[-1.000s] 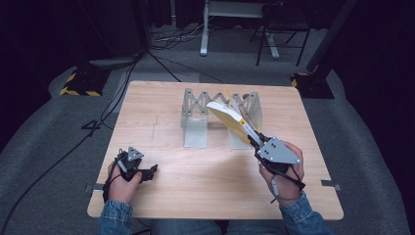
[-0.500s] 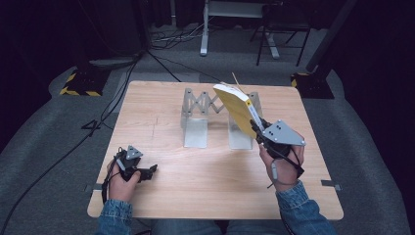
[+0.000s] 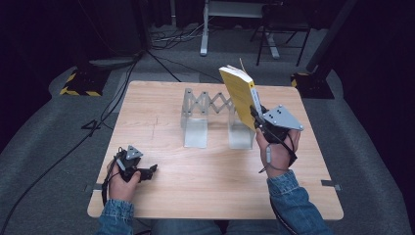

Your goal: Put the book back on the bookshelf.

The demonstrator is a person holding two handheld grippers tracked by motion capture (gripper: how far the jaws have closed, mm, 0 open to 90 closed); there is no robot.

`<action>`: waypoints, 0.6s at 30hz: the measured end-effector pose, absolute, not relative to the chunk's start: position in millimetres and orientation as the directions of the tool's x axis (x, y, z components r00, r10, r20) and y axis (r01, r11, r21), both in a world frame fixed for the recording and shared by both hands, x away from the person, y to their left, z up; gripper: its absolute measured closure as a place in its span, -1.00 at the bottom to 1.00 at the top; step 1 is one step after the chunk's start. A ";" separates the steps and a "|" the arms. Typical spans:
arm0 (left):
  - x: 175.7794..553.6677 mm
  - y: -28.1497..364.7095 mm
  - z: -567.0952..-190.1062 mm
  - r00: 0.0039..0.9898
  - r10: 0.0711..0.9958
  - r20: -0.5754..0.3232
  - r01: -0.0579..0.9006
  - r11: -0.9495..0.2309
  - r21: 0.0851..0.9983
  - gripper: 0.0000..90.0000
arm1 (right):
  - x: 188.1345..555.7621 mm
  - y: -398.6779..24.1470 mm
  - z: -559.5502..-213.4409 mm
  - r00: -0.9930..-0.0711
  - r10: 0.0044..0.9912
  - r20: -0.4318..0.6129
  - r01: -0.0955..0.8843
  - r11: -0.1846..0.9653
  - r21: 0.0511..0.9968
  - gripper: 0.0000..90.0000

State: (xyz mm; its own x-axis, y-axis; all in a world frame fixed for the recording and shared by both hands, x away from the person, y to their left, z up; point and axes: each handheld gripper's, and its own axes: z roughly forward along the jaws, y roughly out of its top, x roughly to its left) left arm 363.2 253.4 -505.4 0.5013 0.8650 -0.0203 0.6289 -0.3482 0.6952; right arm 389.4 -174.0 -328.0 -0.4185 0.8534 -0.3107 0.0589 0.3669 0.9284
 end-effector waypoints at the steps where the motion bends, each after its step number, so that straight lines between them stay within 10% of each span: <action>1: 363.2 253.4 -505.4 0.501 0.865 -0.020 0.629 -0.348 0.695 -0.66 | 389.4 -174.0 -328.0 -0.418 0.853 -0.311 0.059 0.367 0.928 0.69; 18: 363.1 253.2 -505.4 0.501 0.865 -0.021 0.629 -0.347 0.696 -0.66 | 427.8 -169.3 -352.3 -0.360 0.906 -0.224 0.055 0.261 0.964 0.69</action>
